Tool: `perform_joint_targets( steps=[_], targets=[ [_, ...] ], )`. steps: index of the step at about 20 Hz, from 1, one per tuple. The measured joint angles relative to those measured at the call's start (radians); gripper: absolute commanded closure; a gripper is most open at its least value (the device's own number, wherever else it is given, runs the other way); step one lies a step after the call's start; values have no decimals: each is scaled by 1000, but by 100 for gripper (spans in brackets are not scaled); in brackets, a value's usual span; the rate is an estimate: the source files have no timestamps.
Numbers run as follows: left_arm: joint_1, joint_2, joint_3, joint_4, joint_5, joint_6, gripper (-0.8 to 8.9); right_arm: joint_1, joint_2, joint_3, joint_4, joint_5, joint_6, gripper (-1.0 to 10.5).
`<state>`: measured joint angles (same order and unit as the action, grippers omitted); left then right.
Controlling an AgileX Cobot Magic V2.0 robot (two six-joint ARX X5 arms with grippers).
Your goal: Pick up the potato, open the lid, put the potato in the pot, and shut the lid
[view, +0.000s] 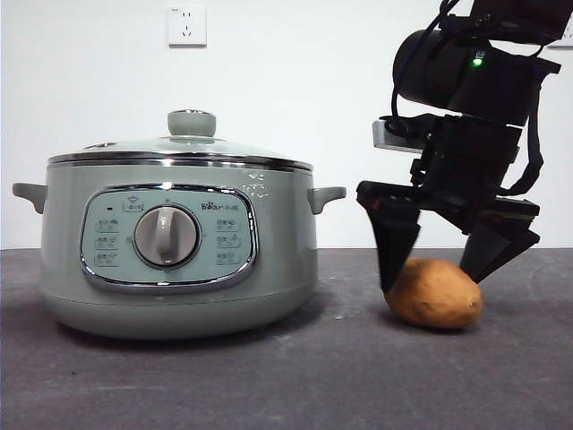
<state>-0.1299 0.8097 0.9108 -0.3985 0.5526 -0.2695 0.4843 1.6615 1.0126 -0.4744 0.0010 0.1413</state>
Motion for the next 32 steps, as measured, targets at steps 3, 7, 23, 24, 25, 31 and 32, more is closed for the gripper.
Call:
perform_joint_targets(
  steps=[3, 7, 23, 24, 25, 31, 32],
  targets=[
    [0, 0, 0, -1, 0, 0, 468, 0, 2, 1, 0, 3, 1, 965],
    [0, 1, 0, -2, 0, 0, 468, 0, -11, 1, -11, 3, 1, 958],
    [-290, 426, 164, 55, -391, 184, 467, 0, -533, 1, -236, 3, 1, 958],
    [-302, 461, 164, 59, -413, 194, 467, 0, -538, 1, -237, 3, 1, 958],
    [-307, 489, 164, 65, -415, 199, 467, 0, -539, 1, -238, 3, 1, 958],
    [-319, 600, 169, 115, -420, 214, 474, 0, -539, 1, -245, 3, 1, 958],
    [-320, 602, 169, 116, -427, 217, 520, 0, -539, 1, -245, 3, 1, 958]
  ],
)
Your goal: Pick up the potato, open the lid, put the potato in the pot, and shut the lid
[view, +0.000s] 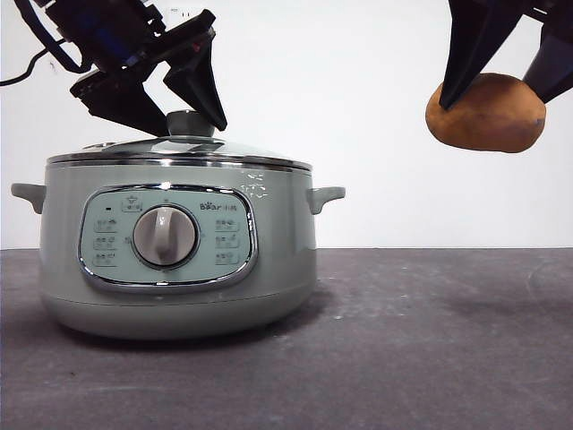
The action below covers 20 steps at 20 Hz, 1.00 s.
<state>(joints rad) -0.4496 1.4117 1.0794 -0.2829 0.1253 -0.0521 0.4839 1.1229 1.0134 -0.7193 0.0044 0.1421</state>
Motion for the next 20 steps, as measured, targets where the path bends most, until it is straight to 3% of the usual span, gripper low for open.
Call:
perform_joint_targets(
  steps=[2, 3, 11, 16, 20],
  targets=[
    [-1, 0, 0, -1, -12, 0, 774, 0, 0, 0, 0, 0, 0, 958],
    [-4, 0, 0, -1, -14, 0, 822, 0, 0, 0, 0, 0, 0, 958],
    [-4, 2, 34, -51, -27, 15, 821, 0, 0, 1, 33, -11, 6, 958],
    [-3, -100, 110, -122, -72, 19, 821, 9, 1, 69, 100, -159, 19, 958],
    [-3, -276, 167, -167, -148, 37, 821, 75, 61, 191, 114, -188, 20, 959]
  ],
)
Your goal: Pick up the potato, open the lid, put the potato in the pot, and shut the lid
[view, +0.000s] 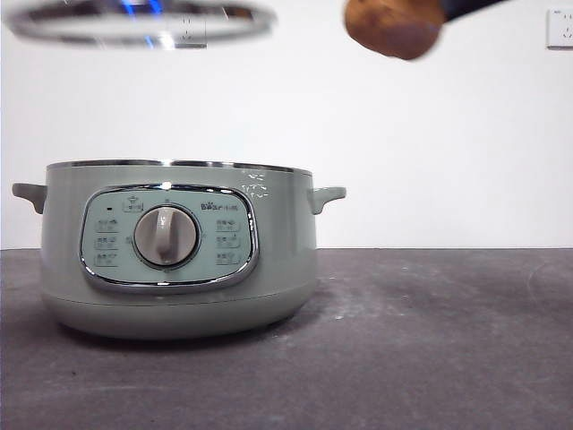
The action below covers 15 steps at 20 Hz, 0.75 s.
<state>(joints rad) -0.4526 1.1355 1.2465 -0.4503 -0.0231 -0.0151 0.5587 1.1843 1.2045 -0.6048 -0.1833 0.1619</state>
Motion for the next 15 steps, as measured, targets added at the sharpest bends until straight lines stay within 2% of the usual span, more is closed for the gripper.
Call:
perform_joint_targets(
  steps=[4, 8, 12, 15],
  targets=[
    [0, -179, 8, -116, -109, 11, 821, 87, 173, 169, -17, 0, -12, 959],
    [0, -356, 13, -188, -187, 31, 821, 139, 423, 404, -112, 0, -74, 959],
    [0, -468, 15, -274, -210, 32, 821, 159, 684, 642, -185, 3, -140, 959],
    [0, -505, 16, -307, -211, 32, 821, 175, 829, 727, -184, 16, -185, 959]
  ],
)
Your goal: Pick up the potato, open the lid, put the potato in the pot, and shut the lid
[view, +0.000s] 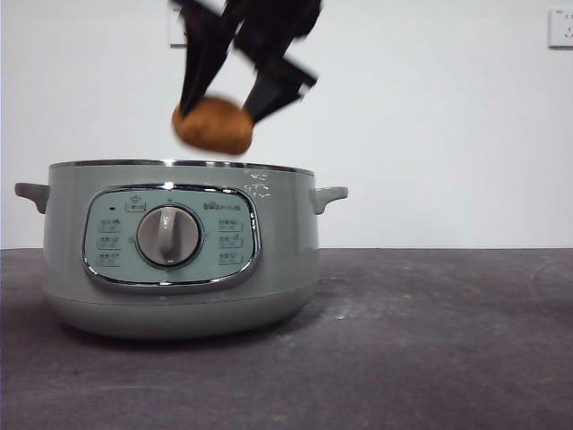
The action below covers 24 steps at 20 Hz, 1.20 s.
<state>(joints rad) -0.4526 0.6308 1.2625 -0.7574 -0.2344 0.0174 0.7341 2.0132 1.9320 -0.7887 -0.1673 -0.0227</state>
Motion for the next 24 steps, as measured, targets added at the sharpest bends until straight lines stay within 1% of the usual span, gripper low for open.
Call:
perform_joint_targets(
  steps=[4, 7, 10, 11, 12, 13, 15, 16, 17, 21, 24],
  targets=[
    [0, 14, 0, -38, 1, 0, 821, 34, 121, 4, 10, 85, -61, 959],
    [0, 24, 0, -36, 1, 0, 821, 48, 172, 4, 9, 93, -92, 959],
    [0, 26, 0, -35, 1, 0, 821, 54, 186, 6, 8, 97, -106, 957],
    [0, 31, 0, -35, 1, 0, 821, 54, 187, 9, 8, 97, -107, 913],
    [0, 36, 0, -35, 1, 0, 821, 57, 188, 9, 8, 99, -109, 818],
    [0, 47, 0, -36, 1, 0, 821, 62, 188, 9, 9, 101, -109, 644],
    [0, 64, 0, -38, 1, 1, 821, 67, 188, 9, 8, 124, -105, 435],
    [0, 79, 0, -41, 1, 1, 821, 71, 188, 9, 9, 143, -105, 411],
    [0, 82, 0, -45, 2, 1, 821, 72, 189, 9, 5, 150, -105, 411],
    [0, 76, 0, -44, 1, 1, 821, 71, 183, 9, -5, 154, -104, 413],
    [0, 81, 0, -42, 1, 1, 821, 71, 82, 9, -68, 172, -105, 415]
  ],
)
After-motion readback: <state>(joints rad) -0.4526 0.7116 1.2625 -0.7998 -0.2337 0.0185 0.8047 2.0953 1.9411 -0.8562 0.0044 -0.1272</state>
